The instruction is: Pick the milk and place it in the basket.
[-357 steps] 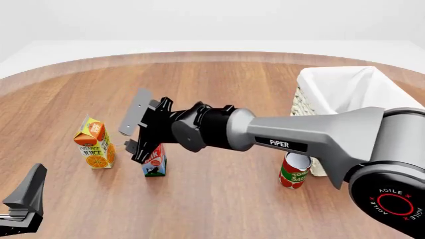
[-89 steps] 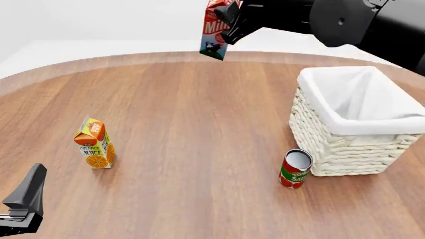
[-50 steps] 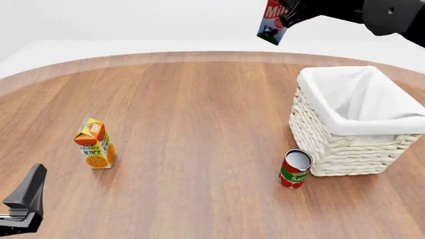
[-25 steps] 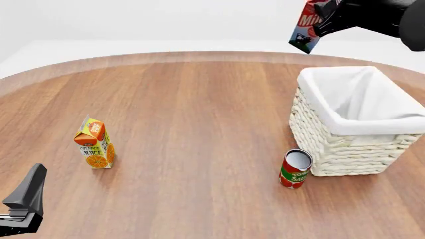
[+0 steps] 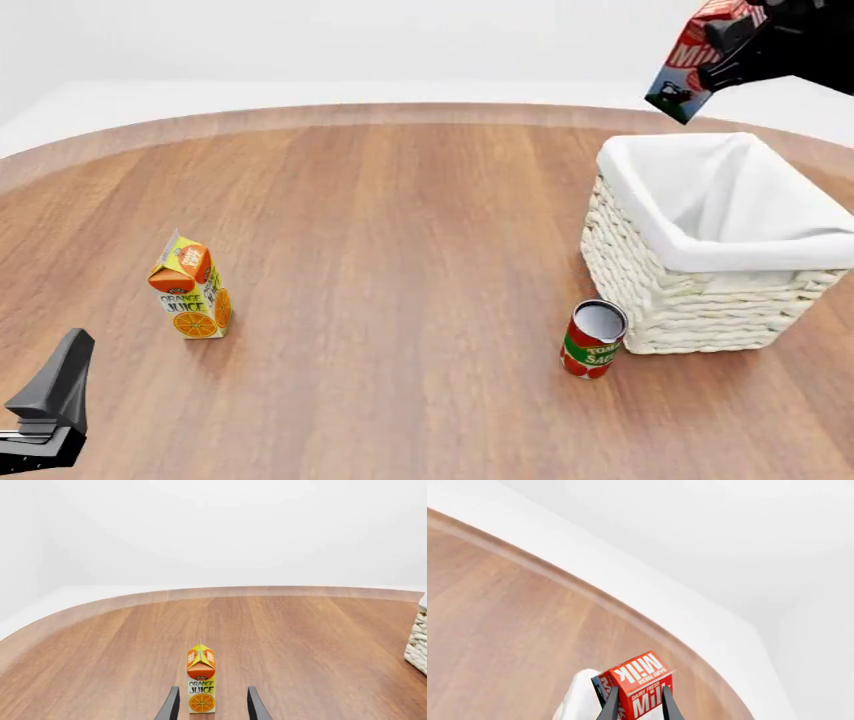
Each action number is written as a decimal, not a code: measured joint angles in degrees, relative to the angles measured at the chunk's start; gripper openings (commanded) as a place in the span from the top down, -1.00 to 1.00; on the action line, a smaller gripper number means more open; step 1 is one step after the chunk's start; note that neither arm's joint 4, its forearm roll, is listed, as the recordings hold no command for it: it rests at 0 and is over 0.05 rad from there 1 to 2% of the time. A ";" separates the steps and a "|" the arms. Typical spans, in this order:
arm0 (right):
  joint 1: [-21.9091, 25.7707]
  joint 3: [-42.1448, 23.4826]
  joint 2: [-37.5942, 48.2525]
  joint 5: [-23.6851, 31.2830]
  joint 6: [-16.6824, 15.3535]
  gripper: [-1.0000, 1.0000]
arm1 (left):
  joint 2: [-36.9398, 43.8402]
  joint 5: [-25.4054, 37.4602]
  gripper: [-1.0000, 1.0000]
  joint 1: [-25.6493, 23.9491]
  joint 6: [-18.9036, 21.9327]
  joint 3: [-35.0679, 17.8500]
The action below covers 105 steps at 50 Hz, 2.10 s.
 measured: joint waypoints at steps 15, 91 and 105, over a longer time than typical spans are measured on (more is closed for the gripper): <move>-3.78 3.51 -1.22 -1.49 -0.27 1.00 | 0.00 0.00 -1.00 0.00 0.00 0.00; -5.90 12.99 4.82 -10.11 -5.46 1.00 | 0.00 0.00 -1.00 0.00 0.00 0.00; -5.77 14.42 5.23 -11.02 -6.41 1.00 | 0.00 0.00 -1.00 0.00 0.00 0.00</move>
